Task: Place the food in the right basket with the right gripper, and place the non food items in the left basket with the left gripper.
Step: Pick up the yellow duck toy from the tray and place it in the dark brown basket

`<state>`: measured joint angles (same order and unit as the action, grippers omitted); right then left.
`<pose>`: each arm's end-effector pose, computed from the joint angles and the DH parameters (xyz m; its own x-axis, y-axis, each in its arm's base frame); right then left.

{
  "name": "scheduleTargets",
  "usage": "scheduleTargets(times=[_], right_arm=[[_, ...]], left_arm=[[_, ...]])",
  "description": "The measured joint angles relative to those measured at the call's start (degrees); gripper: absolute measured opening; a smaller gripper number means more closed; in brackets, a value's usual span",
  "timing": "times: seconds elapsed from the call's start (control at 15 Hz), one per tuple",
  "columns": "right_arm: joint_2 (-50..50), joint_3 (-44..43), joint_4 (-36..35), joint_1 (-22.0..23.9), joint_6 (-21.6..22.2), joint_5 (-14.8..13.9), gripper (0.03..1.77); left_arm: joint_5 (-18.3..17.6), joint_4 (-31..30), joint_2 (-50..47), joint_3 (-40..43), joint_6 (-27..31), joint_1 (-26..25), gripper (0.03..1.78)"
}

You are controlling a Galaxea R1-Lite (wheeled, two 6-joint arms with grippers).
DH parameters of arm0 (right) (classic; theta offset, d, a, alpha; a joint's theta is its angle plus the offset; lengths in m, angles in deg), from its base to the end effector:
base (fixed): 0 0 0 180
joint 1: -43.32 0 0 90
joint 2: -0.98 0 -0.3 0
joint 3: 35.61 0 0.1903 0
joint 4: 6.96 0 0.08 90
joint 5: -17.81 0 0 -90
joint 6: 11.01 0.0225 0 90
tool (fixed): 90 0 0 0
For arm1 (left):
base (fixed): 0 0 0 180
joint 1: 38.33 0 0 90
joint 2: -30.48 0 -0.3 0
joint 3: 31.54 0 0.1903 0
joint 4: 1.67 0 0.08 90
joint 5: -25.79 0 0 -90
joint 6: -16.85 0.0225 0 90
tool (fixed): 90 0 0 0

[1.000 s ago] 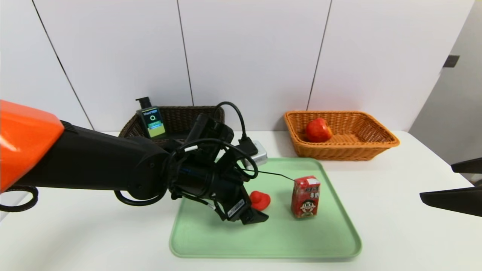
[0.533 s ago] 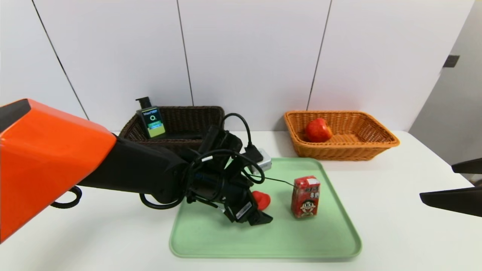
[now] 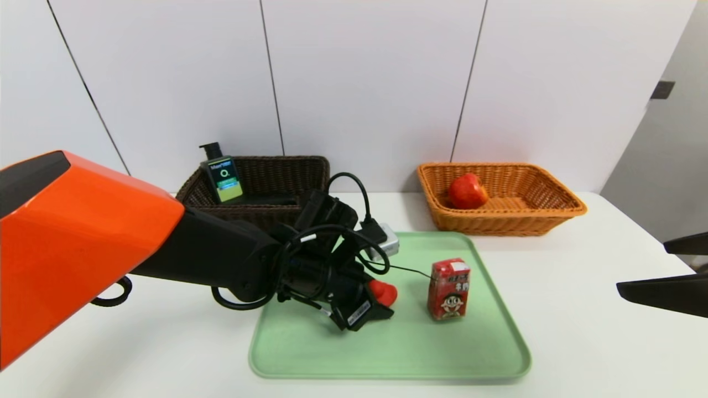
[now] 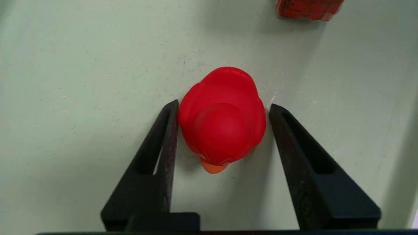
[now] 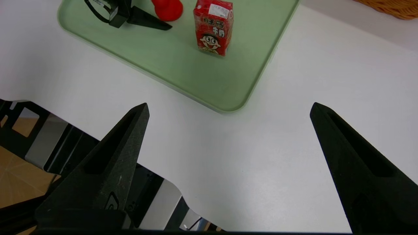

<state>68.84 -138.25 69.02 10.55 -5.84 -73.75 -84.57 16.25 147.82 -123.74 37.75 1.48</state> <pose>0.1015 0.0646 0.3189 0.6472 0.3842 -0.6584 -0.4718 0.8803 0.0499 0.2899 -0.2518 0.1166 0.3034 -0.7058 -0.6401 0.9303 0.3648 0.0387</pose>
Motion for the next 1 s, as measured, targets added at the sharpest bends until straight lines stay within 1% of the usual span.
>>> scheduleTargets(times=[0.07,0.2,0.53,0.67,0.8,0.93,1.0], right_arm=[[0.0,0.0,0.0,0.0,0.0,0.0,1.70],[0.0,0.0,0.0,0.0,0.0,0.0,1.70],[0.0,0.0,0.0,0.0,0.0,0.0,1.70],[0.0,0.0,0.0,0.0,0.0,0.1,1.70],[0.0,0.0,0.0,0.0,0.0,0.1,1.70],[0.0,0.1,0.0,0.0,0.0,0.1,1.70],[-0.1,0.1,0.0,0.0,0.0,0.1,1.70]], left_arm=[[0.0,0.1,-0.1,0.0,0.0,0.0,0.84],[0.1,0.4,-0.7,0.1,0.0,0.0,0.73],[0.3,0.2,-5.5,-0.1,-0.3,0.0,0.68],[0.5,0.2,-9.1,-1.4,-2.5,-0.1,0.67],[2.0,0.1,-12.0,-4.7,-6.2,-1.3,0.66],[5.4,0.0,-13.8,-7.8,-8.0,-4.7,0.65],[6.1,-0.1,-14.4,-9.0,-8.1,-6.8,0.65]])
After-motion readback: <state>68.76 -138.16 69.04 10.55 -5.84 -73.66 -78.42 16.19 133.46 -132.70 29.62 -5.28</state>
